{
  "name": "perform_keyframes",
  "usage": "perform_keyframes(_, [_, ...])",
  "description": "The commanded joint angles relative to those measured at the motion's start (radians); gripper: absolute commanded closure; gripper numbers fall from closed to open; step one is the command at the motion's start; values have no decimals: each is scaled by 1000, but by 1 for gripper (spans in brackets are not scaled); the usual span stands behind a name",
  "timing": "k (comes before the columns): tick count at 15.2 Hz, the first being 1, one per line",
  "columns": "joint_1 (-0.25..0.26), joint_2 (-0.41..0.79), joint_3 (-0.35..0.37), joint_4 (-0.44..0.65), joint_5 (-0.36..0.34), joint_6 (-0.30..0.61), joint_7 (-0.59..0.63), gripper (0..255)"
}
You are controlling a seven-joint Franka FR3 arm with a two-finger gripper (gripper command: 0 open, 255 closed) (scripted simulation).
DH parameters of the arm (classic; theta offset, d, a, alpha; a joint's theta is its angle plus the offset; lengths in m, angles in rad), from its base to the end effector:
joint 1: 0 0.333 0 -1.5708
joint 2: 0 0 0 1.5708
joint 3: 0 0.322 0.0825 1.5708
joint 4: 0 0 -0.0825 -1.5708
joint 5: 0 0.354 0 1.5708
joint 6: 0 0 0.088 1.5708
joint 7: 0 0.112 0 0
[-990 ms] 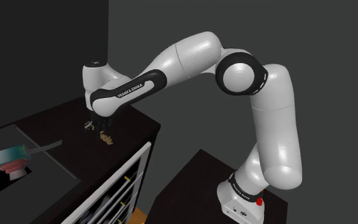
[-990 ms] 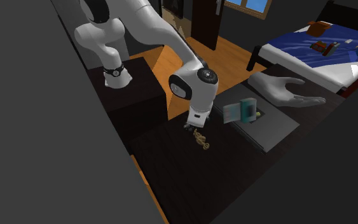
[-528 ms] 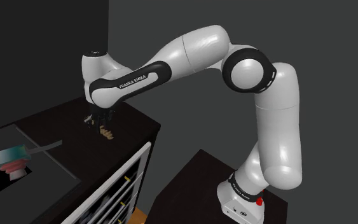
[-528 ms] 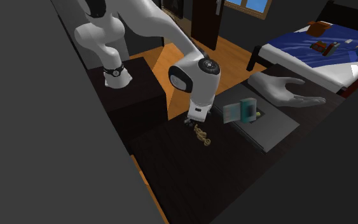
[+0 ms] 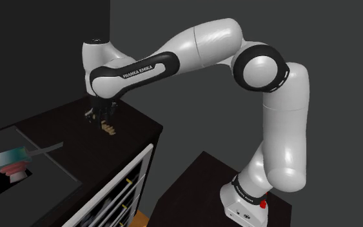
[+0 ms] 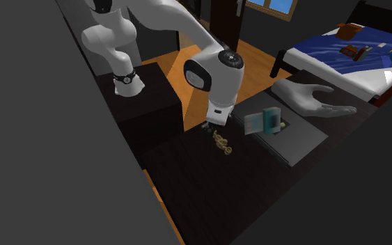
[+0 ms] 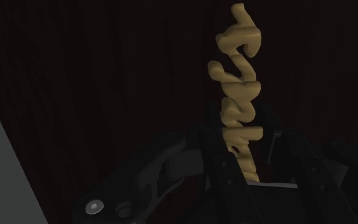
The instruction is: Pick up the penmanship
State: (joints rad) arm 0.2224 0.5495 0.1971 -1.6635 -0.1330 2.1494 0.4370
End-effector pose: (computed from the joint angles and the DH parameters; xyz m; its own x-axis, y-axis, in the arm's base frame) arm 0.6046 0.2456 0.3067 0.9985 0.0319 -0.0442 0.0331 -0.9991 0.0261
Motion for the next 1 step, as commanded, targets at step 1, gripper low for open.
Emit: perform_keyframes(1, [1, -3, 1, 4, 1, -7, 1, 255])
